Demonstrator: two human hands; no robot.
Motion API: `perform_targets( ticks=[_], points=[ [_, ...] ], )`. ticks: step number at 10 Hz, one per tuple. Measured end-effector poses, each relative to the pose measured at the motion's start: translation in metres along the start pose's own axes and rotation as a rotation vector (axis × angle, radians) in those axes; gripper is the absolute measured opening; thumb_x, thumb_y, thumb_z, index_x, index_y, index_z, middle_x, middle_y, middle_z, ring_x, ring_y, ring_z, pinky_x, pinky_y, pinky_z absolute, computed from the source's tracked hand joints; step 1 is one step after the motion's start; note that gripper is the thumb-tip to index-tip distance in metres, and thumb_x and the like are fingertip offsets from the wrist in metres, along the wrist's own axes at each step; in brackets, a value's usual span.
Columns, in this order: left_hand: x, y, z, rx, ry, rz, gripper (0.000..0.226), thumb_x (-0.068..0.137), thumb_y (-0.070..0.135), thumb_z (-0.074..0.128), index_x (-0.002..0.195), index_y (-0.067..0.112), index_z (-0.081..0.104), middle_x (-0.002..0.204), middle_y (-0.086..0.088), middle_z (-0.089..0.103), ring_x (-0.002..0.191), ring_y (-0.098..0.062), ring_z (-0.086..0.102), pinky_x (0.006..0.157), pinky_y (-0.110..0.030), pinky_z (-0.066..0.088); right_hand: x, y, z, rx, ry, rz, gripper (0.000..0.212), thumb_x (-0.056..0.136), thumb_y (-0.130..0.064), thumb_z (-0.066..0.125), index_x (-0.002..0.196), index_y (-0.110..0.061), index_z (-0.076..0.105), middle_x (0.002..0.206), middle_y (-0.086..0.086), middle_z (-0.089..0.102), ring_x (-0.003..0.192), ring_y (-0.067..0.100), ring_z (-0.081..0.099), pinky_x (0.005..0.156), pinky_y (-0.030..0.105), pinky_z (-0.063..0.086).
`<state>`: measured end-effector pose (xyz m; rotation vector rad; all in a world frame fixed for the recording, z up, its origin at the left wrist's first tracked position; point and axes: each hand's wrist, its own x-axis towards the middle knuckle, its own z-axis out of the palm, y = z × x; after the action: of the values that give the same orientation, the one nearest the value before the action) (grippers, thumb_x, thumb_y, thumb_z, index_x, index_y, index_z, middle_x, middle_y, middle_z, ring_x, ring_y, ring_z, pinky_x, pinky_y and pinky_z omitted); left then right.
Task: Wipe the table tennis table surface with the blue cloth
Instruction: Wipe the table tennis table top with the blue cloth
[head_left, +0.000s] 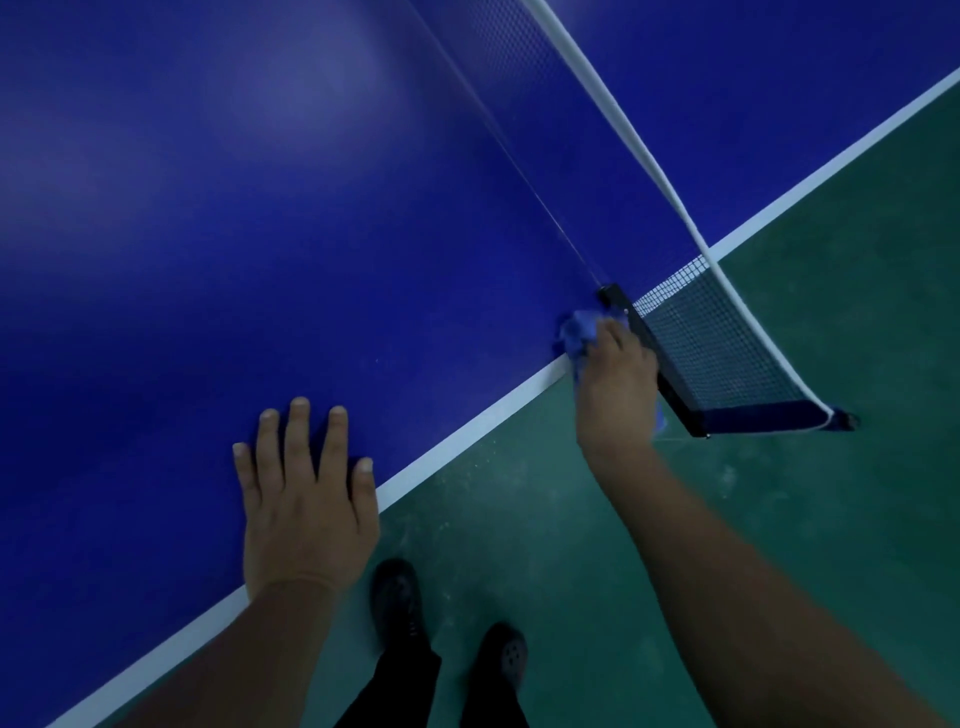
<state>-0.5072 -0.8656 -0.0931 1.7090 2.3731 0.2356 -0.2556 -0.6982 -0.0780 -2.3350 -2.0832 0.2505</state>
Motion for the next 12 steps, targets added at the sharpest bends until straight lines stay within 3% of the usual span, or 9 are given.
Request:
perform_targets(
  ticks=[1, 2, 3, 4, 6, 7, 8, 10, 12],
  points=[
    [0.001, -0.001, 0.000, -0.003, -0.005, -0.012, 0.061, 0.100, 0.041, 0.028, 0.149, 0.007, 0.042, 0.155, -0.023, 0.033, 0.147, -0.044, 0.020, 0.120, -0.062, 0.010, -0.032, 0.036, -0.016, -0.026, -0.048, -0.051, 0.037, 0.086, -0.024, 0.035, 0.099, -0.006, 0.064, 0.102, 0.013, 0.063, 0.095, 0.033, 0.060, 0.078, 0.035, 0.037],
    [0.001, -0.001, -0.001, -0.018, -0.009, -0.009, 0.062, 0.100, 0.041, 0.027, 0.149, 0.007, 0.042, 0.155, -0.023, 0.032, 0.147, -0.044, 0.020, 0.120, -0.062, 0.010, -0.028, 0.031, -0.017, 0.095, 0.090, -0.094, 0.049, 0.086, -0.032, 0.032, 0.107, -0.001, 0.064, 0.108, 0.014, 0.065, 0.096, 0.035, 0.062, 0.081, 0.038, 0.043],
    [0.001, -0.001, -0.001, 0.006, -0.026, -0.009, 0.062, 0.101, 0.042, 0.026, 0.150, 0.008, 0.040, 0.156, -0.023, 0.030, 0.147, -0.044, 0.018, 0.121, -0.061, 0.008, -0.003, -0.011, -0.013, 0.238, 0.115, -0.168, 0.049, 0.098, -0.034, 0.037, 0.130, -0.003, 0.059, 0.132, 0.015, 0.059, 0.120, 0.033, 0.055, 0.102, 0.042, 0.042],
    [0.001, -0.001, -0.001, 0.008, -0.030, -0.015, 0.062, 0.101, 0.042, 0.026, 0.150, 0.008, 0.039, 0.156, -0.023, 0.030, 0.148, -0.043, 0.018, 0.121, -0.060, 0.007, 0.023, -0.029, -0.002, 0.233, 0.050, -0.215, 0.036, 0.100, -0.013, 0.048, 0.134, -0.003, 0.057, 0.140, 0.017, 0.054, 0.133, 0.035, 0.045, 0.112, 0.042, 0.031],
    [0.002, -0.001, 0.000, 0.000, -0.035, -0.021, 0.062, 0.100, 0.043, 0.027, 0.149, 0.008, 0.042, 0.155, -0.023, 0.033, 0.147, -0.044, 0.020, 0.120, -0.060, 0.008, -0.007, -0.003, -0.025, 0.112, 0.058, -0.082, 0.029, 0.101, -0.017, 0.045, 0.116, -0.002, 0.064, 0.117, 0.019, 0.064, 0.113, 0.037, 0.056, 0.098, 0.044, 0.041],
    [0.002, 0.001, 0.000, -0.004, -0.044, -0.024, 0.062, 0.099, 0.042, 0.028, 0.148, 0.008, 0.043, 0.155, -0.023, 0.033, 0.147, -0.043, 0.020, 0.120, -0.060, 0.009, 0.024, -0.026, -0.015, 0.016, 0.122, -0.190, 0.033, 0.099, -0.015, 0.050, 0.128, -0.002, 0.059, 0.138, 0.017, 0.054, 0.128, 0.033, 0.049, 0.106, 0.042, 0.038],
    [0.002, 0.001, 0.000, 0.005, -0.055, -0.030, 0.062, 0.098, 0.043, 0.029, 0.148, 0.009, 0.043, 0.155, -0.021, 0.033, 0.147, -0.042, 0.020, 0.121, -0.058, 0.007, 0.055, -0.037, -0.004, -0.122, 0.051, -0.091, 0.049, 0.101, -0.024, 0.052, 0.146, -0.006, 0.042, 0.155, 0.010, 0.037, 0.141, 0.030, 0.034, 0.113, 0.041, 0.034],
    [0.004, 0.000, -0.002, 0.009, -0.087, -0.030, 0.062, 0.098, 0.043, 0.029, 0.147, 0.010, 0.045, 0.155, -0.020, 0.034, 0.147, -0.042, 0.023, 0.122, -0.049, -0.003, 0.068, -0.048, 0.001, -0.129, 0.037, 0.009, 0.056, 0.104, -0.023, 0.046, 0.152, -0.002, 0.027, 0.159, 0.013, 0.031, 0.146, 0.028, 0.029, 0.115, 0.041, 0.029],
    [0.004, -0.003, 0.001, 0.036, -0.101, -0.018, 0.064, 0.102, 0.048, 0.017, 0.147, 0.011, 0.044, 0.155, -0.020, 0.035, 0.146, -0.042, 0.025, 0.122, -0.054, 0.004, 0.116, -0.097, -0.004, -0.069, 0.011, -0.072, 0.055, 0.106, -0.023, 0.042, 0.154, -0.003, 0.022, 0.162, 0.009, 0.024, 0.148, 0.023, 0.023, 0.110, 0.040, 0.033]
  ],
)
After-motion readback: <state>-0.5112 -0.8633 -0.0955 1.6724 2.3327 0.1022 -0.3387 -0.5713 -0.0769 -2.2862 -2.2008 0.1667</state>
